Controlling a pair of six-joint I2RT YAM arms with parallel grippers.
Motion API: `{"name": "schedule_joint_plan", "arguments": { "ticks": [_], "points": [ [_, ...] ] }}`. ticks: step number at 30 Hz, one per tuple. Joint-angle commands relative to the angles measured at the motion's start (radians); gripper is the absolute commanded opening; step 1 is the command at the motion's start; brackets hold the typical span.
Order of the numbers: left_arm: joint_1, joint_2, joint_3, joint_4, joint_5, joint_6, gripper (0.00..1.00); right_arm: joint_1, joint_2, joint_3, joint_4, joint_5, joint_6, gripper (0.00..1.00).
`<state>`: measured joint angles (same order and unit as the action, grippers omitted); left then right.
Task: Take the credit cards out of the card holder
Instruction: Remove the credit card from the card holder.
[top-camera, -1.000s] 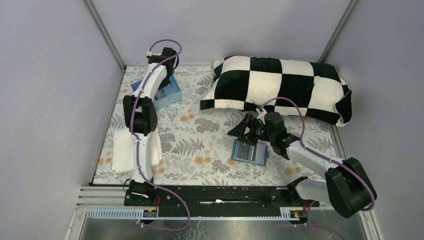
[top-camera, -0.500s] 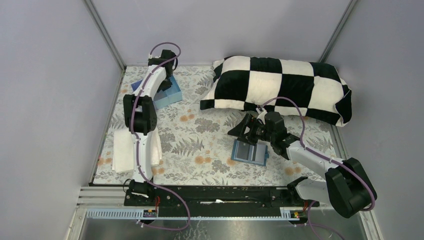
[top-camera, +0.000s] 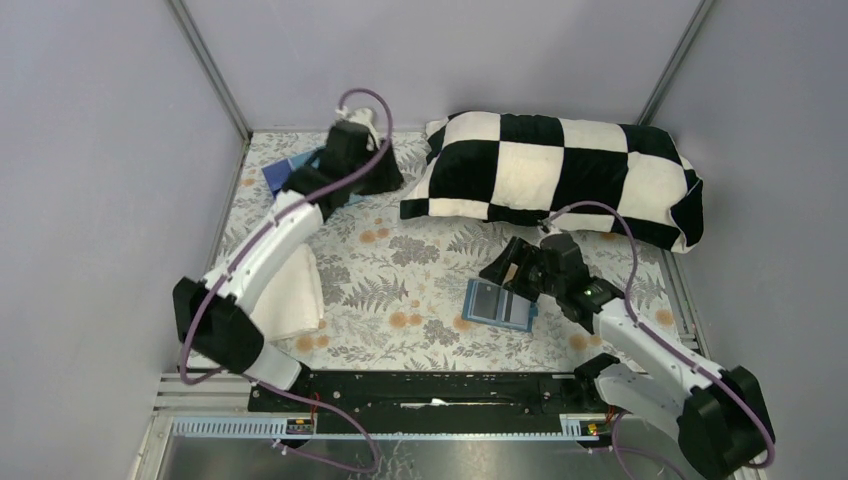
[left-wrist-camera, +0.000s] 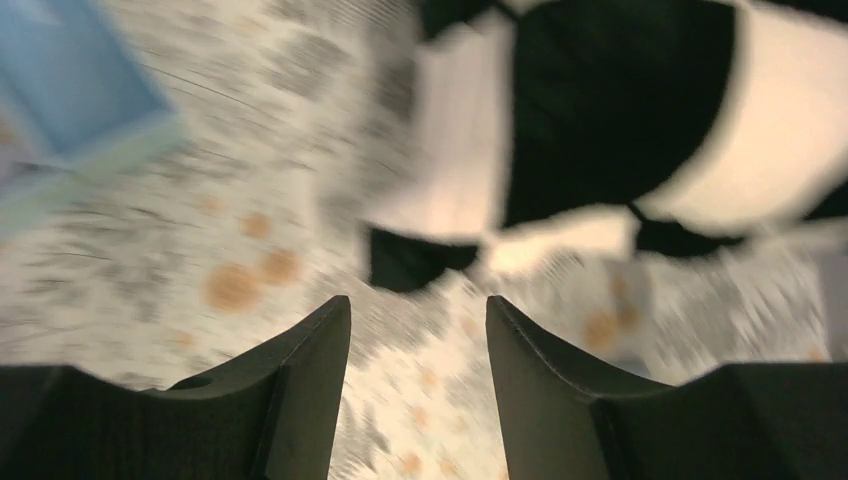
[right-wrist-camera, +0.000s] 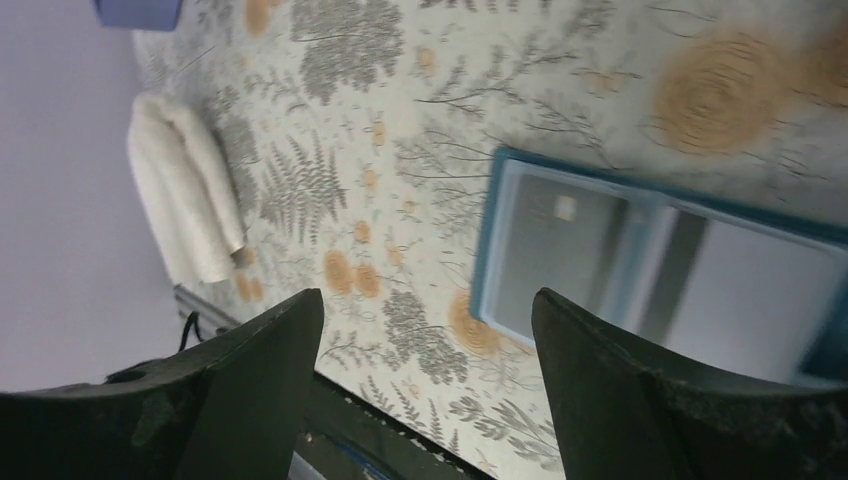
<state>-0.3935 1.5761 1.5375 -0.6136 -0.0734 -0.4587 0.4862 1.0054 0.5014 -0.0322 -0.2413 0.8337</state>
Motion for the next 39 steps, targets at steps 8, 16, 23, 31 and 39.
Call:
{"name": "schedule_joint_plan", "arguments": {
  "ticks": [8, 16, 23, 31, 39],
  "points": [
    [-0.426, -0.021, -0.439, 0.403, 0.308, -0.247, 0.57, 0.003, -0.147, -0.061, -0.326, 0.268, -0.01, 0.69],
    [-0.512, 0.165, -0.377, 0.454, 0.369, -0.266, 0.57, 0.003, -0.064, -0.071, -0.256, 0.196, -0.005, 0.54],
    [-0.515, 0.241, -0.376, 0.492, 0.396, -0.298, 0.57, 0.001, -0.062, -0.081, -0.284, 0.264, 0.0, 0.5],
    [-0.527, 0.281, -0.327, 0.504, 0.459, -0.299, 0.58, -0.022, -0.085, -0.087, -0.305, 0.317, -0.006, 0.49],
    [-0.531, 0.347, -0.292, 0.56, 0.523, -0.342, 0.58, -0.036, -0.06, -0.091, -0.283, 0.315, -0.024, 0.47]
  ]
}}
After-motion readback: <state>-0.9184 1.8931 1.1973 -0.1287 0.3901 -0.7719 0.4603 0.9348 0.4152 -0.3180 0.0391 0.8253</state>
